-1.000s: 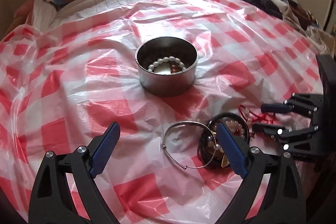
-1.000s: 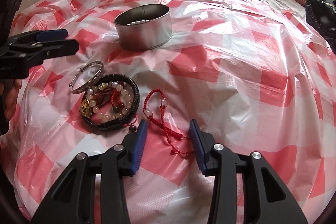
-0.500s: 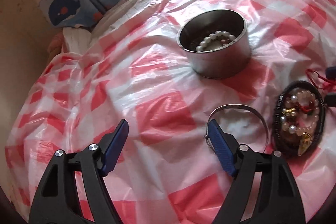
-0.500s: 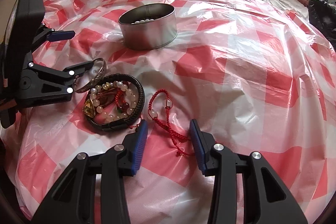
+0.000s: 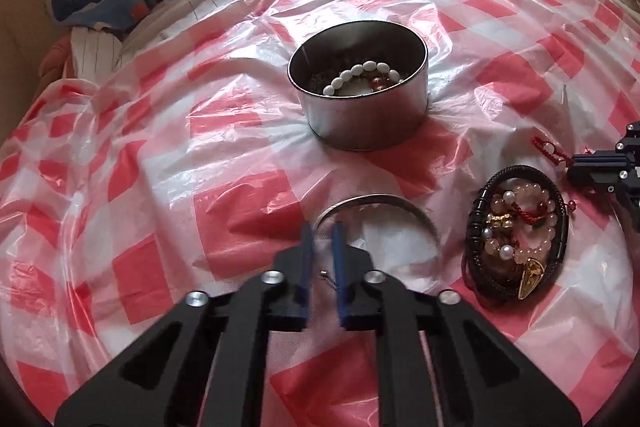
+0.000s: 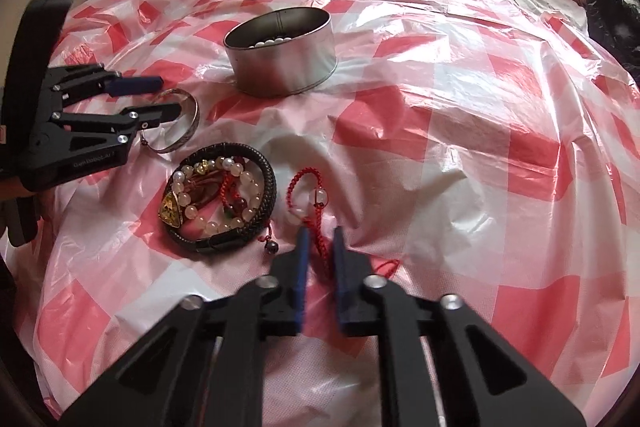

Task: Organize jewelry
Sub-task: 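Grasp the thin silver bangle with the left gripper while the right grasps the red string bracelet, then carry the bangle and red string bracelet over the silver tin with both grippers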

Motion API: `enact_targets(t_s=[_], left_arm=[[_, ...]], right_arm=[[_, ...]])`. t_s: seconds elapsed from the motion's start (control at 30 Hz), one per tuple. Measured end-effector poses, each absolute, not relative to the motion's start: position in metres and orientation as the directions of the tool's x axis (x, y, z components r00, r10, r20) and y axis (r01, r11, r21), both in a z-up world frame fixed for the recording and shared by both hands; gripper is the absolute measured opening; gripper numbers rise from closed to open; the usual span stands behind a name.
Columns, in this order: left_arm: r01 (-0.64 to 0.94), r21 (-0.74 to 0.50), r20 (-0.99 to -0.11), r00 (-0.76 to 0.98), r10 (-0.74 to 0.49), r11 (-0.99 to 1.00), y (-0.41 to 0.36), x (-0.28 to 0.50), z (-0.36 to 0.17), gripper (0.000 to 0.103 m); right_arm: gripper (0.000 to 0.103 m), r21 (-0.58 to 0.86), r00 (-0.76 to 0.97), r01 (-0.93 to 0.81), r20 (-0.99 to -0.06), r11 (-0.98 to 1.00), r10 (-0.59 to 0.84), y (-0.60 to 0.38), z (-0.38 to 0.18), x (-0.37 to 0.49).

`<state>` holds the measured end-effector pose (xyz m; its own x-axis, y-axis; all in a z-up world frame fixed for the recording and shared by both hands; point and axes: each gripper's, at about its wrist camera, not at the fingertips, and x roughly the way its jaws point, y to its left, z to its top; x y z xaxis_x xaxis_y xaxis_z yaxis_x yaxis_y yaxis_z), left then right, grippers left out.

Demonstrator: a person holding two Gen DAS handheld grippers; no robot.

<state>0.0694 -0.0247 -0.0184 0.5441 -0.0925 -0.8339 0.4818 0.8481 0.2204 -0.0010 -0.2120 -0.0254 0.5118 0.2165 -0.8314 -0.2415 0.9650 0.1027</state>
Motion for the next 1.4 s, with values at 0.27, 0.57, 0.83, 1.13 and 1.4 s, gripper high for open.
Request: enact_targets(t_s=[0.27, 0.57, 0.83, 1.13, 1.4], left_arm=[[0.458, 0.013, -0.775, 0.566, -0.28, 0.889, -0.005, 0.066, 0.018, 0.003], [0.451, 0.0, -0.79, 0.547, -0.277, 0.892, -0.008, 0.07, 0.006, 0.003], [0.438, 0.027, -0.833, 0.506, -0.222, 0.899, -0.01, 0.076, -0.013, 0.011], [0.471, 0.091, -0.845, 0.502, -0.182, 0.877, -0.019, 0.075, -0.02, 0.006], [0.455, -0.015, -0.782, 0.55, -0.294, 0.89, -0.008, 0.069, 0.012, 0.003]], right_arm=[[0.004, 0.206, 0.589, -0.21, -0.753, 0.956, 0.293, -0.23, -0.004, -0.005], [0.004, 0.182, 0.666, -0.247, -0.681, 0.952, 0.304, -0.226, 0.015, -0.01], [0.042, 0.13, 0.596, -0.2, -0.771, 0.971, 0.226, -0.224, -0.007, 0.001], [0.016, 0.098, 0.518, -0.235, -0.829, 0.967, 0.21, -0.212, -0.025, 0.005], [0.004, 0.256, 0.607, -0.215, -0.721, 0.943, 0.334, -0.233, 0.001, -0.005]])
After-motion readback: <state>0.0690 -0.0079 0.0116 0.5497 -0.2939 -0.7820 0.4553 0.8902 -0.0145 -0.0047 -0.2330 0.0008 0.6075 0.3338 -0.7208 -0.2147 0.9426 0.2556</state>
